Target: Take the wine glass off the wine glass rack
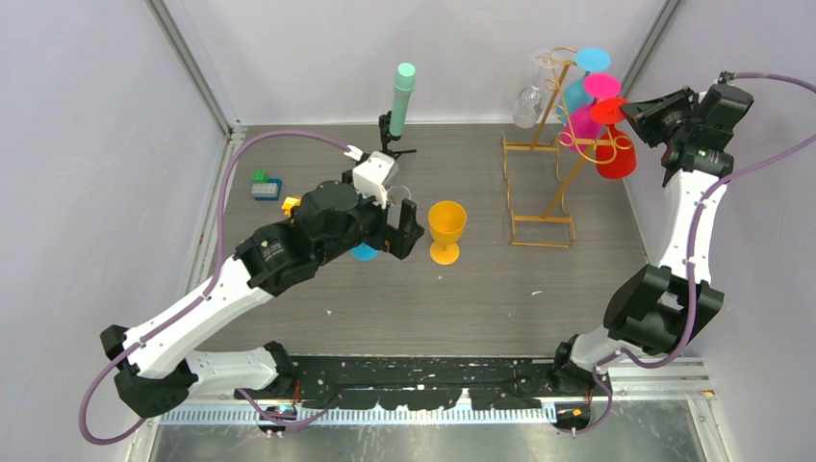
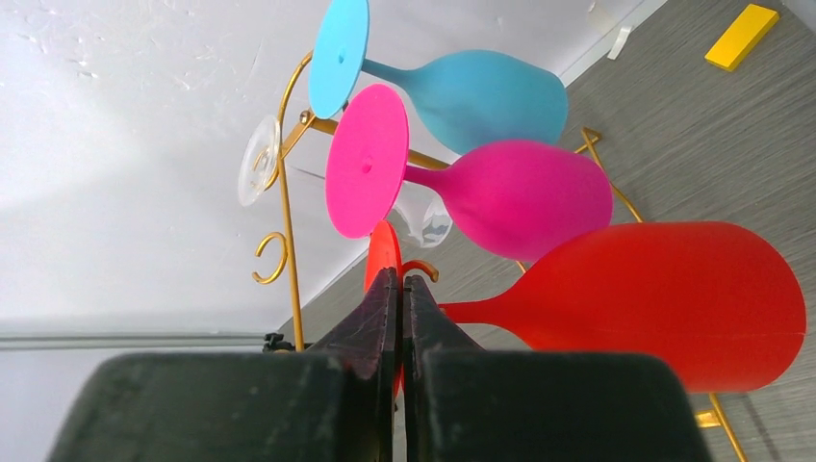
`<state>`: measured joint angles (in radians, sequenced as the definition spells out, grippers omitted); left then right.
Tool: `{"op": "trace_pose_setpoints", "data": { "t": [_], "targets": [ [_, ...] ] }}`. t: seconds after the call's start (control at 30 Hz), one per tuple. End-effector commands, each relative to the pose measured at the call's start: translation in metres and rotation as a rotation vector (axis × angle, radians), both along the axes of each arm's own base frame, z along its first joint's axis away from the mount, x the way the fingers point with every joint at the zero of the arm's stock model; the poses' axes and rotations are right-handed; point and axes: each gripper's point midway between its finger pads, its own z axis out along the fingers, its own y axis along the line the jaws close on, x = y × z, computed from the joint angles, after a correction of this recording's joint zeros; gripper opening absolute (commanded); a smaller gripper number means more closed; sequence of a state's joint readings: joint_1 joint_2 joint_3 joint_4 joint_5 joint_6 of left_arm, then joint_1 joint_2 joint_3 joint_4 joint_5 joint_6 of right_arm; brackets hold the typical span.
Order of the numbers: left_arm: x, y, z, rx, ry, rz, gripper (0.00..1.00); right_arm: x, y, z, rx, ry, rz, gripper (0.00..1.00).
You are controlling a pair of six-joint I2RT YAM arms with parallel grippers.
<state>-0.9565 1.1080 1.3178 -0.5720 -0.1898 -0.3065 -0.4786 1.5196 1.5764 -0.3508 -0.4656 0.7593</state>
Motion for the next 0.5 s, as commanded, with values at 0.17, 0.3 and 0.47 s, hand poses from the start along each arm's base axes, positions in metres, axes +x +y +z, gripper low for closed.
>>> {"op": "trace_pose_setpoints", "data": {
  "t": [0.17,0.3,0.47],
  "targets": [
    [-0.003,0.0,0.02,-0.068,-0.038,-0.008,0.98,-0.003,-0.009,0.046,-0.037,-0.164,-0.075,0.0],
    [-0.003,0.001,0.02,-0.069,-0.039,-0.006,0.98,-0.007,-0.016,0.054,-0.047,-0.197,-0.137,0.0],
    [-0.004,0.001,0.023,-0.075,-0.041,-0.007,0.98,-0.017,-0.026,0.064,-0.079,-0.219,-0.217,0.0]
  ]
}}
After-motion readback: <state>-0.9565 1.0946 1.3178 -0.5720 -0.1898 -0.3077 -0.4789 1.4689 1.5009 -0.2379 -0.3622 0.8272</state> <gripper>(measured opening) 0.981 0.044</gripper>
